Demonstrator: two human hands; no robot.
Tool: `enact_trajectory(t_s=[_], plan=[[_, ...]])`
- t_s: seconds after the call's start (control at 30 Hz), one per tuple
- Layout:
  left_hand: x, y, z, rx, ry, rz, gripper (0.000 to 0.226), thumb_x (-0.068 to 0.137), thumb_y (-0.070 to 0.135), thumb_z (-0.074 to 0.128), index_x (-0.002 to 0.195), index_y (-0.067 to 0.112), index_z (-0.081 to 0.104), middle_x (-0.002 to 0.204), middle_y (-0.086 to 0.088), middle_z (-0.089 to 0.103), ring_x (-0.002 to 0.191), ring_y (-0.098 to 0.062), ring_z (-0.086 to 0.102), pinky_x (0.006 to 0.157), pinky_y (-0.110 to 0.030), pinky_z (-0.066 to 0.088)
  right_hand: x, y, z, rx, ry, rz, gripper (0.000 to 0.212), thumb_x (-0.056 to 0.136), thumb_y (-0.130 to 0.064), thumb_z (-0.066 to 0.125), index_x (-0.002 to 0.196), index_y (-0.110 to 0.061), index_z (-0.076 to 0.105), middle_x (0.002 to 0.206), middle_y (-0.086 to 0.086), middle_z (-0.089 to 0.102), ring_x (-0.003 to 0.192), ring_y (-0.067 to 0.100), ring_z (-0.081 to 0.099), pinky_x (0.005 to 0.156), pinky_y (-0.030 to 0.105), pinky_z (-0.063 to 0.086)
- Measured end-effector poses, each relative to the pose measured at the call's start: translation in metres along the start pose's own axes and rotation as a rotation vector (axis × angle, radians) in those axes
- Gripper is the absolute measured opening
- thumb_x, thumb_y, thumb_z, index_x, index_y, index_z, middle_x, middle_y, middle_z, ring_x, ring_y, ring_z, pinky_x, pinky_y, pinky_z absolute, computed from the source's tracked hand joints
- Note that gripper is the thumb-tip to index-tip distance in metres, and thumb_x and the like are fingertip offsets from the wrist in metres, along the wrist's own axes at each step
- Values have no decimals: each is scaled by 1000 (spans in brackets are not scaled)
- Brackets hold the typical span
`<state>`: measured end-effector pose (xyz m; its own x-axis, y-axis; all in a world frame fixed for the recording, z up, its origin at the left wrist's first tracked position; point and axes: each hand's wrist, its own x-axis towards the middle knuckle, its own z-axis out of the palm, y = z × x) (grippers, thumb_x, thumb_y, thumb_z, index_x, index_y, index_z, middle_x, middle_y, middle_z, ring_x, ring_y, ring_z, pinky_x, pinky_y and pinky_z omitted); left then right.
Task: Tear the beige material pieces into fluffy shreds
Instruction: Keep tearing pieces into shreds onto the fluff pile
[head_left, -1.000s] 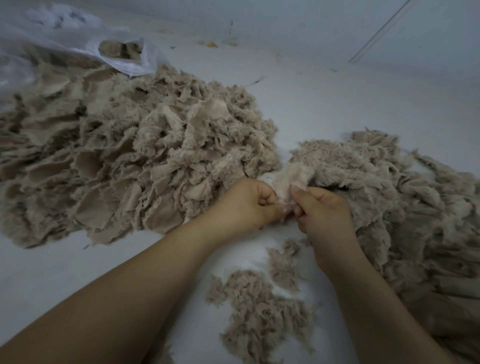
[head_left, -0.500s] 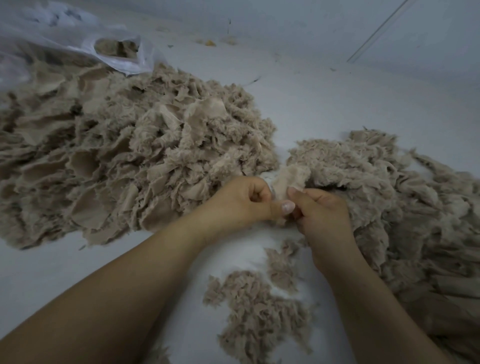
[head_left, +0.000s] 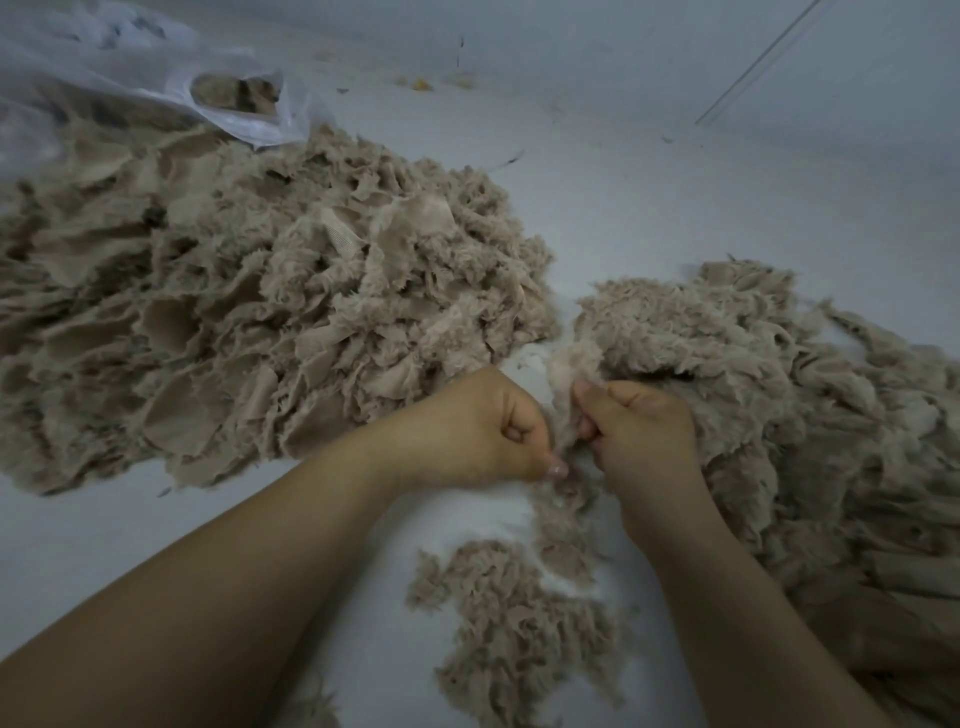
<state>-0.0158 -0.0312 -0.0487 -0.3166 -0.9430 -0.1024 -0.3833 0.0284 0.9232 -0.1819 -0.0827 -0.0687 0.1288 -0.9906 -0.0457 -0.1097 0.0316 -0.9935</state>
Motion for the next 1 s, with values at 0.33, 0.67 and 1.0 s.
enact_trajectory(t_s=[0.33,0.67,1.0], plan=[[11,12,10,-142,388,-10,61,82,43,67,78,-16,57,59,-19,55,50,-22,45,50,-32,37,-3,-2,-2,-15,-114,-13,46,94,-17,65,50,-18,52,51,4,41,43,9,29,40,17,29],[9,4,10,-358,333,-28,31,96,12,60,65,17,60,44,1,46,38,-11,38,40,-19,32,1,3,-3,23,-45,31,42,101,-23,58,60,-15,66,52,11,46,50,18,38,52,27,36],[13,-15,-16,1037,751,45,20,77,-1,59,92,10,64,91,-9,58,78,-36,60,51,-34,36,0,-5,-3,146,56,69,40,102,-20,55,63,-15,63,50,-2,39,40,8,26,37,18,24]])
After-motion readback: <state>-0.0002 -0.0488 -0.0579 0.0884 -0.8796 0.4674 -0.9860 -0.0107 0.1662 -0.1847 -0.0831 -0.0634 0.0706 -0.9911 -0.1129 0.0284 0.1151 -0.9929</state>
